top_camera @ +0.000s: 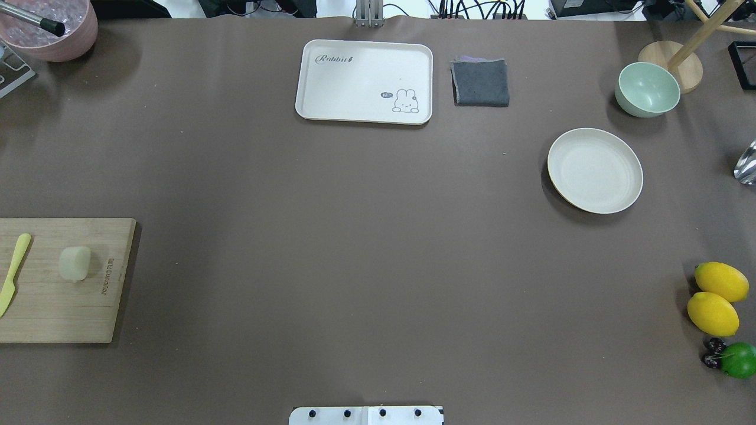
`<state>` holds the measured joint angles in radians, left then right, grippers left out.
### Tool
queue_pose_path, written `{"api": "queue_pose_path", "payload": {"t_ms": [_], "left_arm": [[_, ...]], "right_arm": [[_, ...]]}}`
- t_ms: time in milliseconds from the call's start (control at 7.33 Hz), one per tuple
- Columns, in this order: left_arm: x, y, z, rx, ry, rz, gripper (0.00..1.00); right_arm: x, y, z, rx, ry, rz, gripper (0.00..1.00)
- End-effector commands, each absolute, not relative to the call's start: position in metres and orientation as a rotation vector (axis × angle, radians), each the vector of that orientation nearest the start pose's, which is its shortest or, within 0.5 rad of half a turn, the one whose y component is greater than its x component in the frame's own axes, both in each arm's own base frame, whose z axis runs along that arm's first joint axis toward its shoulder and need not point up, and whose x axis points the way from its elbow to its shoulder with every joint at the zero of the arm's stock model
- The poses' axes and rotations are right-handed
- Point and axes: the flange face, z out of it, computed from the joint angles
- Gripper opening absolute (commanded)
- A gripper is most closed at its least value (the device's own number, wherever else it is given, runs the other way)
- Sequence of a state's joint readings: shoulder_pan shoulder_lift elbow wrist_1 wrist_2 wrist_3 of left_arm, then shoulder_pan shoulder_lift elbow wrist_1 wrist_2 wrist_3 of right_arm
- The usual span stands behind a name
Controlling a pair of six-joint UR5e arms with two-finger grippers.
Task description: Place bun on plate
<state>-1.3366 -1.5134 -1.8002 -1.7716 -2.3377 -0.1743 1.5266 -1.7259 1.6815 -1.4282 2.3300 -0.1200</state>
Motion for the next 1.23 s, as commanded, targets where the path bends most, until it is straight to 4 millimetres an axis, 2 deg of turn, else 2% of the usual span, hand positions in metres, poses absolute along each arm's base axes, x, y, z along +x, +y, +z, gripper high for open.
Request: {"api": "queue_pose_path", "payload": {"t_ms": [0,409,682,818,955,1091], "left_arm": [[0.049,-0.483,0.552,0.192,0.813,0.197,0.97],[0.047,-0.481,0.555,0.188,0.810,0.191,0.97],[0.046,-0.481,0.556,0.186,0.810,0.189,0.97],[0.045,-0.474,0.561,0.175,0.810,0.186,0.97],[0.044,-0.471,0.564,0.179,0.810,0.188,0.97],[0.044,-0.469,0.565,0.186,0.812,0.190,0.97]], "right_arm": [[0.042,-0.436,0.660,0.147,-0.757,-0.212,1.00],[0.039,-0.438,0.680,0.209,-0.766,-0.241,1.00],[0.026,-0.437,0.672,0.201,-0.869,-0.245,1.00],[0.014,-0.439,0.667,0.199,-0.876,-0.271,1.00],[-0.009,-0.464,0.647,0.187,-0.889,-0.248,1.00],[-0.045,-0.486,0.623,0.116,-0.903,-0.128,0.97]]}}
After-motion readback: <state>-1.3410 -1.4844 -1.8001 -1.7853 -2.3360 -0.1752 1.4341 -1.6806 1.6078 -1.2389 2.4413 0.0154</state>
